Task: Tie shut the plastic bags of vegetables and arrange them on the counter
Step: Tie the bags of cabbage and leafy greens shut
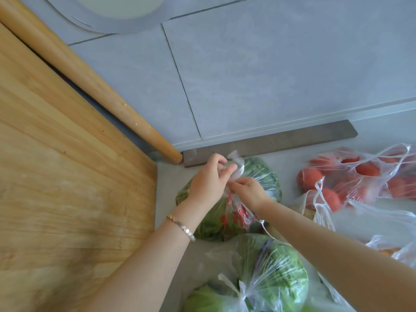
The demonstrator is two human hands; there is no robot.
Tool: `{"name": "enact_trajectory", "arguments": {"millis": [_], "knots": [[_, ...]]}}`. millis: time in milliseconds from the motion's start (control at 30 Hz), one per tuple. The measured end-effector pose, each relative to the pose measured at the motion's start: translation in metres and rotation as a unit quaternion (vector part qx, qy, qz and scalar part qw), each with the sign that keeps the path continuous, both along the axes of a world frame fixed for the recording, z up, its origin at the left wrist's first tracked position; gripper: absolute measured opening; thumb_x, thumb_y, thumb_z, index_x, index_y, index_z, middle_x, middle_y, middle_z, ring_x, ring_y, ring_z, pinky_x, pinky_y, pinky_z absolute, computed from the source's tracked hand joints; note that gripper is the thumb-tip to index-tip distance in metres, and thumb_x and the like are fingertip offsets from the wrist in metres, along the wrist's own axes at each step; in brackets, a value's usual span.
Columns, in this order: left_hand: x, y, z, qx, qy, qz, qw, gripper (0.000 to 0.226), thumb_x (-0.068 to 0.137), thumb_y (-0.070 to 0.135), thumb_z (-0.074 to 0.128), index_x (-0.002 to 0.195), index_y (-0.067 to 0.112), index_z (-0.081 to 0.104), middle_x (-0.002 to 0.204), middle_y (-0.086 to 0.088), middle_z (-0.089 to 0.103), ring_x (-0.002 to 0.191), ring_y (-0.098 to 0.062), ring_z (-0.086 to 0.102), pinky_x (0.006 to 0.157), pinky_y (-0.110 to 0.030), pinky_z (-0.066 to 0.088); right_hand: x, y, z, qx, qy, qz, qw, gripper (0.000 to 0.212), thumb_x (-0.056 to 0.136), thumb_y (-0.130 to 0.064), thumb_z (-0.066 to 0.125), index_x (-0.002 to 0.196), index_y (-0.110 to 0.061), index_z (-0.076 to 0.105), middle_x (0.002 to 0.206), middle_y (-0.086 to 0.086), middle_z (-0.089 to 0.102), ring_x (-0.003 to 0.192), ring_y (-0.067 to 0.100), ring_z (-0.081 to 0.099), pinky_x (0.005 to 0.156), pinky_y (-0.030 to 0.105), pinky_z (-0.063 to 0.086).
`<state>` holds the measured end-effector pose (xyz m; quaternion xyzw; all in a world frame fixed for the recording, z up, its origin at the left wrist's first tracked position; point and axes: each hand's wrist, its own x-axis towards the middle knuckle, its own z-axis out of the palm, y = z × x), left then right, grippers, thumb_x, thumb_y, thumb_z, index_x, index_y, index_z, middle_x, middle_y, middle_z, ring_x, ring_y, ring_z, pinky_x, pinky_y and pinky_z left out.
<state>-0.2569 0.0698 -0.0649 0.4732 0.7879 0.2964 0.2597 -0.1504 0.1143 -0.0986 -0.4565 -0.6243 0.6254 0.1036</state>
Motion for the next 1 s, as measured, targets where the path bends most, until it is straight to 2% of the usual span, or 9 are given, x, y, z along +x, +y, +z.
{"name": "enact_trajectory", "arguments": {"millis": [67,167,233,333,467,633,733,800,1000], "knots": [[0.002,-0.012,-0.012,0.002,0.058,-0.036,0.998,0.033,0.092,0.037,0.047,0.115,0.014,0.045,0.102,0.0,0.059,0.089,-0.017,0.057,0.072,-0.026,0.043,0.002,0.002,0.001,-0.027,0.009,-0.014,0.999,0.034,0.092,-0.025,0.05,0.067,-0.004,0.059,0.042,-0.006,0.045,0.03,0.001,0.035,0.04,0.014,0.03],[0.001,-0.022,-0.027,0.027,0.088,-0.054,0.994,0.03,0.093,0.03,0.046,0.111,0.009,0.056,0.101,-0.004,0.058,0.09,-0.011,0.051,0.075,-0.019,0.038,0.005,0.002,-0.001,-0.068,0.075,-0.07,0.992,0.03,0.09,-0.019,0.054,0.069,-0.002,0.066,0.053,0.003,0.056,0.043,0.006,0.046,0.045,0.01,0.039],[-0.001,-0.025,-0.037,0.035,0.086,-0.059,0.994,0.027,0.093,0.023,0.048,0.105,0.005,0.064,0.094,-0.008,0.059,0.086,-0.012,0.051,0.075,-0.02,0.04,0.005,0.001,-0.005,-0.059,0.087,-0.105,0.989,0.027,0.088,-0.02,0.059,0.064,-0.011,0.067,0.056,0.001,0.06,0.048,0.005,0.051,0.054,0.014,0.045],[-0.001,-0.026,-0.042,0.04,0.045,-0.038,0.997,0.023,0.09,0.019,0.054,0.091,0.004,0.072,0.079,-0.003,0.055,0.074,-0.01,0.047,0.067,-0.013,0.035,0.001,-0.001,-0.012,-0.03,0.061,-0.157,0.985,0.024,0.085,-0.02,0.063,0.067,-0.007,0.069,0.072,0.019,0.067,0.062,0.019,0.057,0.07,0.034,0.051],[0.004,-0.026,-0.04,0.05,0.02,-0.018,0.998,0.019,0.088,0.018,0.058,0.082,0.007,0.072,0.069,0.01,0.046,0.067,0.0,0.045,0.064,-0.005,0.034,-0.005,0.001,-0.016,0.006,0.023,-0.169,0.985,0.01,0.078,-0.021,0.071,0.072,-0.017,0.065,0.069,0.009,0.067,0.062,0.021,0.06,0.063,0.033,0.052],[0.008,-0.025,-0.04,-0.002,-0.021,0.05,0.999,0.022,0.091,0.023,0.054,0.088,0.006,0.069,0.085,-0.006,0.062,0.079,-0.015,0.054,0.066,-0.014,0.038,-0.001,0.002,-0.015,0.101,-0.009,-0.09,0.991,0.027,0.083,-0.024,0.065,0.104,-0.024,0.048,0.06,-0.003,0.055,0.045,0.003,0.047,0.043,0.013,0.038],[0.004,-0.023,-0.037,-0.025,-0.074,0.063,0.995,0.027,0.091,0.025,0.054,0.087,0.002,0.069,0.088,-0.02,0.068,0.078,-0.024,0.058,0.071,-0.034,0.047,0.008,-0.004,-0.015,0.193,-0.006,0.004,0.981,0.026,0.089,-0.017,0.056,0.115,-0.016,0.06,0.082,-0.002,0.066,0.064,0.001,0.058,0.065,0.015,0.051],[0.003,-0.024,-0.035,-0.03,-0.085,0.051,0.995,0.025,0.092,0.023,0.053,0.09,0.004,0.069,0.086,-0.016,0.067,0.078,-0.02,0.057,0.067,-0.026,0.046,0.014,-0.006,-0.016,0.28,-0.009,0.046,0.959,0.028,0.088,-0.012,0.058,0.115,-0.008,0.063,0.091,0.006,0.067,0.076,0.015,0.061,0.077,0.025,0.053],[0.003,-0.029,-0.034,-0.019,-0.068,0.026,0.997,0.021,0.092,0.018,0.052,0.094,0.005,0.068,0.083,-0.002,0.061,0.075,-0.011,0.052,0.058,-0.006,0.035,0.012,-0.005,-0.015,0.394,-0.03,0.157,0.905,0.017,0.078,0.0,0.061,0.093,0.0,0.071,0.075,0.018,0.06,0.059,0.025,0.052,0.058,0.032,0.047]]}}
